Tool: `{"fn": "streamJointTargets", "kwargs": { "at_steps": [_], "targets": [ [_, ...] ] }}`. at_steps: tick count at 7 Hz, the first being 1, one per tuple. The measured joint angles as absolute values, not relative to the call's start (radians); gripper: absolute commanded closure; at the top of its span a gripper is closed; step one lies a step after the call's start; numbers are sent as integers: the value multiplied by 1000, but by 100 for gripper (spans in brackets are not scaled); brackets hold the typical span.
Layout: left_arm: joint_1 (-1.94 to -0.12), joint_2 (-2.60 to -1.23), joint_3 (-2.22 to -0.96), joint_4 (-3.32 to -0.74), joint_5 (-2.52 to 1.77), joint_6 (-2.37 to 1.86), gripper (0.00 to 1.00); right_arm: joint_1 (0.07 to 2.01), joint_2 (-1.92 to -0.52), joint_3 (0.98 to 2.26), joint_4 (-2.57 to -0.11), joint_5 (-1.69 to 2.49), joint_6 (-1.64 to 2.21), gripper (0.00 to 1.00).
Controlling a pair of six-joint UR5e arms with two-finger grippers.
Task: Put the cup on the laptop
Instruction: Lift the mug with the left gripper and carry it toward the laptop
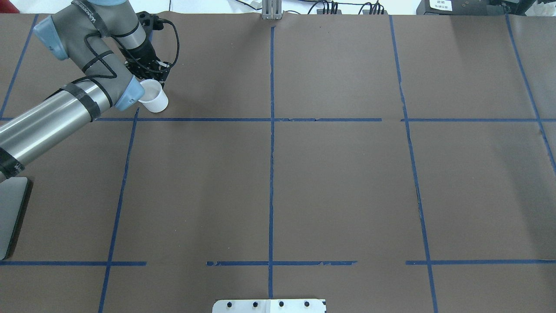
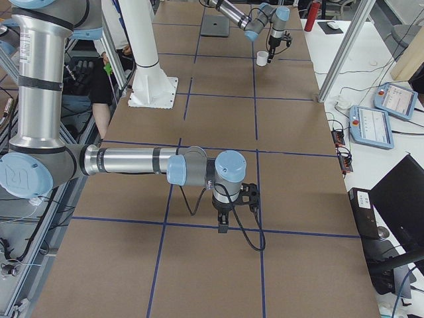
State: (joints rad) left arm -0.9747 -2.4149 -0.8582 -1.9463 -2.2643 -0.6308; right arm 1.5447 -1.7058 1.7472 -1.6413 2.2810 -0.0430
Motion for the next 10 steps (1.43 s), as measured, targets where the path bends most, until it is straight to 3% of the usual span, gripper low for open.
{"fn": "streamJointTargets", "kwargs": {
  "at_steps": [2, 4, 6, 10],
  "targets": [
    [-999, -2417, -876, -1920, -2289, -633, 100, 1545, -1706, 1747, -1641, 2280, -43, 0],
    [-1053, -2412, -975, -1794, -2296, -627, 100, 1545, -1706, 1747, -1641, 2281, -43, 0],
    [-1108, -2335, -1175, -1609, -2297, -569, 100, 1545, -1706, 1747, -1641, 2281, -43, 0],
    [-1252, -1962, -1643, -1325, -2290, -219, 100, 1545, -1706, 1747, -1641, 2280, -43, 0]
  ]
}}
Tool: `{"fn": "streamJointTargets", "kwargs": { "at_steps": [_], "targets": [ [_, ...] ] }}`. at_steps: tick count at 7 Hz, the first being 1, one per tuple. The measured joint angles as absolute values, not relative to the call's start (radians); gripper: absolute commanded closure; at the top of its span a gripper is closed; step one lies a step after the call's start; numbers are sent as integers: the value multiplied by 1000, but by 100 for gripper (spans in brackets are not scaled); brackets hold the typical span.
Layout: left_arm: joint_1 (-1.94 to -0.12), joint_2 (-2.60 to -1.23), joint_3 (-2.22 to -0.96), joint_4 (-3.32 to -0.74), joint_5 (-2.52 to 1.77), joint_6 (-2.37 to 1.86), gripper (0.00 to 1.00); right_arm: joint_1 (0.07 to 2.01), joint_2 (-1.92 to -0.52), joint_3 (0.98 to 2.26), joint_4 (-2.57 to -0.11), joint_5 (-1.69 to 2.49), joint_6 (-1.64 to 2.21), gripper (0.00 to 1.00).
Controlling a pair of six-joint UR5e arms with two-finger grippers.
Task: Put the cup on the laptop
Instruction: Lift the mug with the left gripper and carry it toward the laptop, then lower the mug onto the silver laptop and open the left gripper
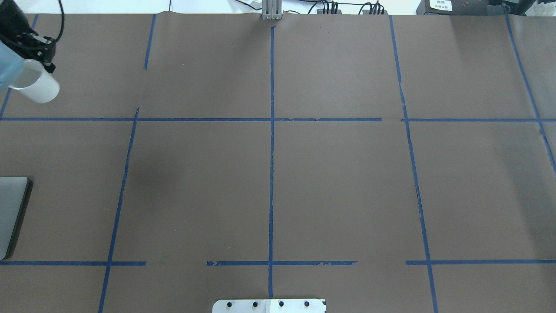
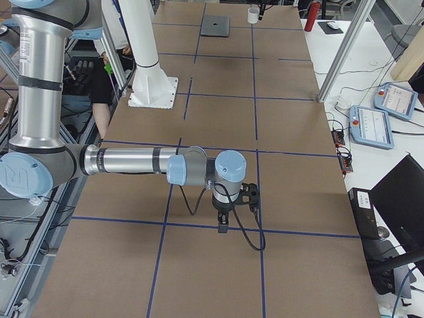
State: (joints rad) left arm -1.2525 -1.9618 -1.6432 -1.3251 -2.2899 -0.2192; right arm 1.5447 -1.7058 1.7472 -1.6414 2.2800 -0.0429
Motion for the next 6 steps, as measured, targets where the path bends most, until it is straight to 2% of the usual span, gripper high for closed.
{"fn": "streamJointTargets", "kwargs": {
  "at_steps": [3, 5, 6],
  "targets": [
    [-1307, -1624, -1794, -1409, -2293, -53, 100, 1545, -1706, 1747, -1641, 2280, -43, 0],
    [-1312, -1425, -1804, -1626, -2296, -100, 100, 1545, -1706, 1747, -1641, 2281, -43, 0],
    [-1311, -1367, -1771, -1754, -2296, -166, 100, 1545, -1706, 1747, -1641, 2281, -43, 0]
  ]
}}
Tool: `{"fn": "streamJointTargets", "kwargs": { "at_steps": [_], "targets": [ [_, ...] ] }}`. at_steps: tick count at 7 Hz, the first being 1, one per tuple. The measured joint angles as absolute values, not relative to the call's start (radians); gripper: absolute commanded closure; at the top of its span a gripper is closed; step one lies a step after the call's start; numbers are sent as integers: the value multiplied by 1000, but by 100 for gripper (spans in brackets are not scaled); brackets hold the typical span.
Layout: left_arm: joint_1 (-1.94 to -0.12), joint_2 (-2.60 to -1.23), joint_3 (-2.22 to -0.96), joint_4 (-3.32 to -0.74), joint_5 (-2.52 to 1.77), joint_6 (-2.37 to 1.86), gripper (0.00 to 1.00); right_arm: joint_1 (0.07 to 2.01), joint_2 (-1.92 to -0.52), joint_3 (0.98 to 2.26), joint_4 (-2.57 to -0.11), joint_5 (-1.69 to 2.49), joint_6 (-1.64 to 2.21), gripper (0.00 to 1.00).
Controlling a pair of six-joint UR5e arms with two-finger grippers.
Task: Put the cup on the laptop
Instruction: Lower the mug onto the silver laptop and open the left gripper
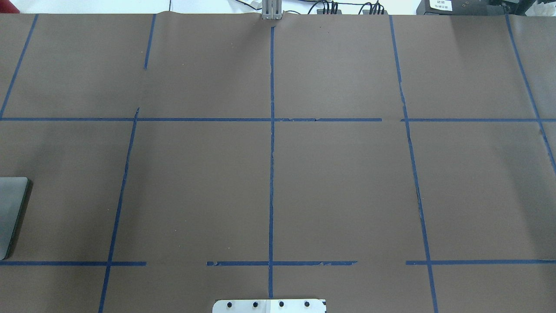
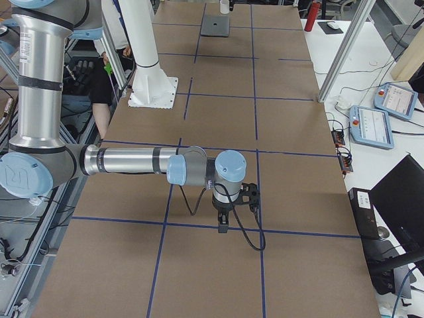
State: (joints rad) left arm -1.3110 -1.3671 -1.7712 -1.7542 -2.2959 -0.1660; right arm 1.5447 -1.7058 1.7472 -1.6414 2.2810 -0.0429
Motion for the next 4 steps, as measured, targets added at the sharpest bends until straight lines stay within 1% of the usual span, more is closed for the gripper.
{"fn": "streamJointTargets", "kwargs": {
  "at_steps": [2, 3, 4],
  "targets": [
    [-1304, -1322, -1643, -2017, -2293, -300, 100, 1545, -1706, 1747, -1641, 2280, -43, 0],
    [-1298, -1318, -1598, -2088, -2294, -342, 100, 1545, -1706, 1747, -1641, 2281, -43, 0],
    [-1280, -1317, -1578, -2117, -2294, -380, 100, 1545, -1706, 1747, -1641, 2281, -43, 0]
  ]
}}
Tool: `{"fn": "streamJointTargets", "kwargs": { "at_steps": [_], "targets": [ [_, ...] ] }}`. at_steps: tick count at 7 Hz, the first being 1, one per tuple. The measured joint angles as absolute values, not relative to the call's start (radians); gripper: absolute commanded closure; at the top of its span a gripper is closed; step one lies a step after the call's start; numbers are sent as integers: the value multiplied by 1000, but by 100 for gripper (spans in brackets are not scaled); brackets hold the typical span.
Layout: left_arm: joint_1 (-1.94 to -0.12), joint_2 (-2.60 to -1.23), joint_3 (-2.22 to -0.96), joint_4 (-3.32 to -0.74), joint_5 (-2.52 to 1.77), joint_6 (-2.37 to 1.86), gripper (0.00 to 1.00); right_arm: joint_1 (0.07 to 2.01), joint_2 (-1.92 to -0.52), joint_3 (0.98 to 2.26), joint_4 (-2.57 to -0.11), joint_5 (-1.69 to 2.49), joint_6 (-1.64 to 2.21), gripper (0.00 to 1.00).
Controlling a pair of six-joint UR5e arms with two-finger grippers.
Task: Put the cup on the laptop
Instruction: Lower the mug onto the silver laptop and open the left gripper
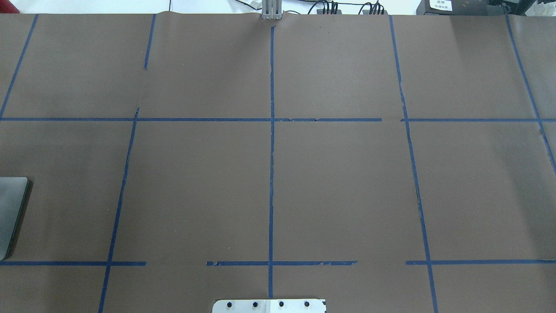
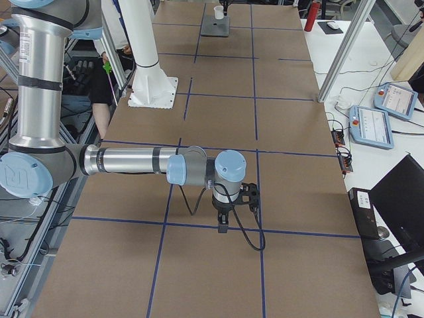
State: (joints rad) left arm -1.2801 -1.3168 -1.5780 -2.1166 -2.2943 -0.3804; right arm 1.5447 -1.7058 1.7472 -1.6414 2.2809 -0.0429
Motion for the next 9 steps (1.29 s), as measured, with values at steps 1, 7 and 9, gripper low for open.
{"fn": "streamJointTargets", "kwargs": {
  "at_steps": [1, 7, 9],
  "targets": [
    [-1251, -1316, -1571, -2127, -2295, -408, 100, 1545, -1706, 1747, -1641, 2281, -43, 0],
    [-1184, -1315, -1538, -2136, -2293, -418, 14, 1545, -1706, 1747, -1641, 2281, -43, 0],
    [-1183, -1319, -1538, -2136, -2294, -414, 1, 1545, -1706, 1747, -1641, 2281, -43, 0]
  ]
}}
